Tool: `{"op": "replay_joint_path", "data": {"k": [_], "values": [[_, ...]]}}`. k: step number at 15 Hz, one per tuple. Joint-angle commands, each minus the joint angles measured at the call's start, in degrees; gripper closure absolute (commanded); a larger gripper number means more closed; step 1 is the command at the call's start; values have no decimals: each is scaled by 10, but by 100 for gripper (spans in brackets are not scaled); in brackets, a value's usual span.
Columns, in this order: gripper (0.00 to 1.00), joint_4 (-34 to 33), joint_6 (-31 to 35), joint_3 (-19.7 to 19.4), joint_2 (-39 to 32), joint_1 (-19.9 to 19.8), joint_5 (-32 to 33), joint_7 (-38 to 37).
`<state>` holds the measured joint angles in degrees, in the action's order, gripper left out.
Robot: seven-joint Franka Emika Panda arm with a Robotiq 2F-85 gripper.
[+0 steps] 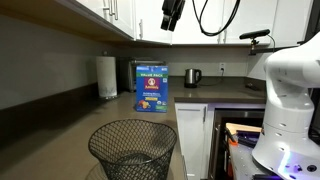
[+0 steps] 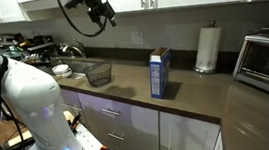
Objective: Move the blue box to the left
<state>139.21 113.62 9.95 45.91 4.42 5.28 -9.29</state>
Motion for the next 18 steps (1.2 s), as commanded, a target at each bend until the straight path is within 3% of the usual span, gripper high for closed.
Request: {"op": "replay_joint_path", "data": {"k": [1, 4, 5, 12, 18], "values": [[0, -43, -9, -30, -34, -17, 13, 37], [0, -58, -11, -62, -55, -20, 0, 62], [0, -35, -1, -48, -29, -17, 0, 44], [0, -45, -1, -61, -47, -19, -2, 50], [0, -59, -11, -81, -130, -21, -1, 74]]}}
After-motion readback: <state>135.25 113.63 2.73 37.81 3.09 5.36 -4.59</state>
